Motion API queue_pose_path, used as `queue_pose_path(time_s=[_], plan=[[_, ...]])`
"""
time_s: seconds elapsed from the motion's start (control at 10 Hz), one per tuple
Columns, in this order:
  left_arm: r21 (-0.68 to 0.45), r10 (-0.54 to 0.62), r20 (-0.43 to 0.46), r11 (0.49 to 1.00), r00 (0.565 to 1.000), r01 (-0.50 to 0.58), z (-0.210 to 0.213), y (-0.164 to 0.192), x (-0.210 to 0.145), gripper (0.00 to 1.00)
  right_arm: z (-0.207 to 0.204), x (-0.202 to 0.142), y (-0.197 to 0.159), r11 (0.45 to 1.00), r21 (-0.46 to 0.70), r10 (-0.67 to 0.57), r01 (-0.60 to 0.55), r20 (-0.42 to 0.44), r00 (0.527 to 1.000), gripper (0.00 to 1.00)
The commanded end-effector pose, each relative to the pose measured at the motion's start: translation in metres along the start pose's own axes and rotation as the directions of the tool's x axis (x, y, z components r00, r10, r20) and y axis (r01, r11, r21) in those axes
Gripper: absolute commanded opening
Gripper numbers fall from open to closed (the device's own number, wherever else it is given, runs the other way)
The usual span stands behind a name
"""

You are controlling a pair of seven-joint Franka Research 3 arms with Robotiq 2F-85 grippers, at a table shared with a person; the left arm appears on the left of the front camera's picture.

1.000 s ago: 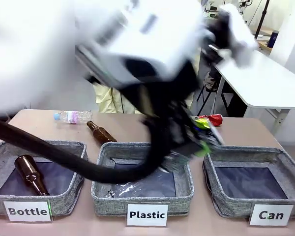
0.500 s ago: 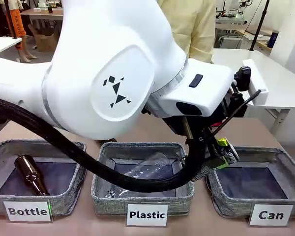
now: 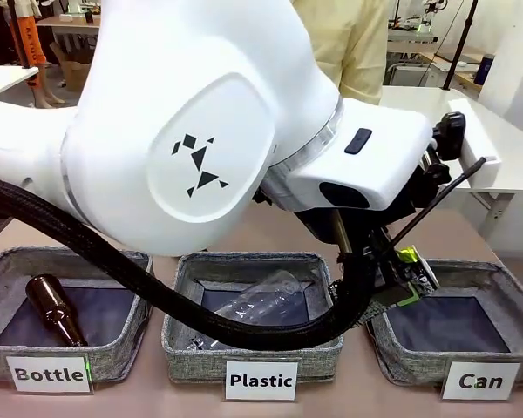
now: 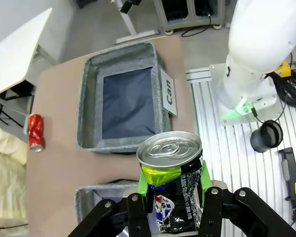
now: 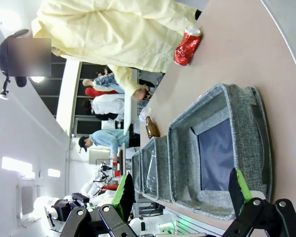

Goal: Sort the can waste into the basket.
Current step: Pick up the can waste from the table and place it in the right Fabric basket.

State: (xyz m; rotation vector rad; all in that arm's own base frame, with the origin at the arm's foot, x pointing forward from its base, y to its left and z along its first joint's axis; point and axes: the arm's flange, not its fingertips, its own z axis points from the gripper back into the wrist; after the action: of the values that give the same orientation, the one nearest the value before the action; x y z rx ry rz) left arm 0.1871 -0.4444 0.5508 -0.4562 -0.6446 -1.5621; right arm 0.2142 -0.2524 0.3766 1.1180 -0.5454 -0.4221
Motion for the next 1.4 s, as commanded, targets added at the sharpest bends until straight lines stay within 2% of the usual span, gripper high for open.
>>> queue_pose_path(time_s=[0.0,0.1,0.3,0.6,0.7,0.8,0.9,1.3], plan=[[0.0,0.0,0.0,1.0,1.0,0.0,0.0,0.0,0.0,0.44,0.0,0.002,0.001,1.0,0.019,0.024,-0.024,0.015,1.0,1.0],[-0.02,-0.034,-0.013,0.999,0.999,0.033,-0.004,0.003,0.003,0.44,0.0,0.002,0.001,1.0,0.019,0.024,-0.024,0.015,1.0,1.0],[-0.07,-0.126,-0.01,0.99,0.992,0.125,-0.023,0.037,0.034,0.44,0.0,0.002,0.001,1.0,0.019,0.024,-0.024,0.015,1.0,1.0],[-0.226,-0.236,-0.077,0.951,0.969,0.213,-0.1,0.104,0.108,0.44,0.0,0.002,0.001,1.0,0.019,0.024,-0.024,0.015,1.0,1.0],[-0.214,-0.244,-0.096,0.952,0.965,0.22,-0.122,0.123,0.121,0.44,0.0,0.002,0.001,1.0,0.019,0.024,-0.024,0.015,1.0,1.0],[-0.202,-0.221,-0.105,0.959,0.97,0.197,-0.142,0.143,0.127,0.44,0.0,0.002,0.001,1.0,0.019,0.024,-0.024,0.015,1.0,1.0],[-0.226,-0.201,-0.072,0.957,0.977,0.18,-0.155,0.154,0.126,0.44,0.0,0.002,0.001,1.0,0.019,0.024,-0.024,0.015,1.0,1.0],[-0.271,-0.174,-0.077,0.951,0.982,0.148,-0.193,0.168,0.113,0.44,0.0,0.002,0.001,1.0,0.019,0.024,-0.024,0.015,1.0,1.0]])
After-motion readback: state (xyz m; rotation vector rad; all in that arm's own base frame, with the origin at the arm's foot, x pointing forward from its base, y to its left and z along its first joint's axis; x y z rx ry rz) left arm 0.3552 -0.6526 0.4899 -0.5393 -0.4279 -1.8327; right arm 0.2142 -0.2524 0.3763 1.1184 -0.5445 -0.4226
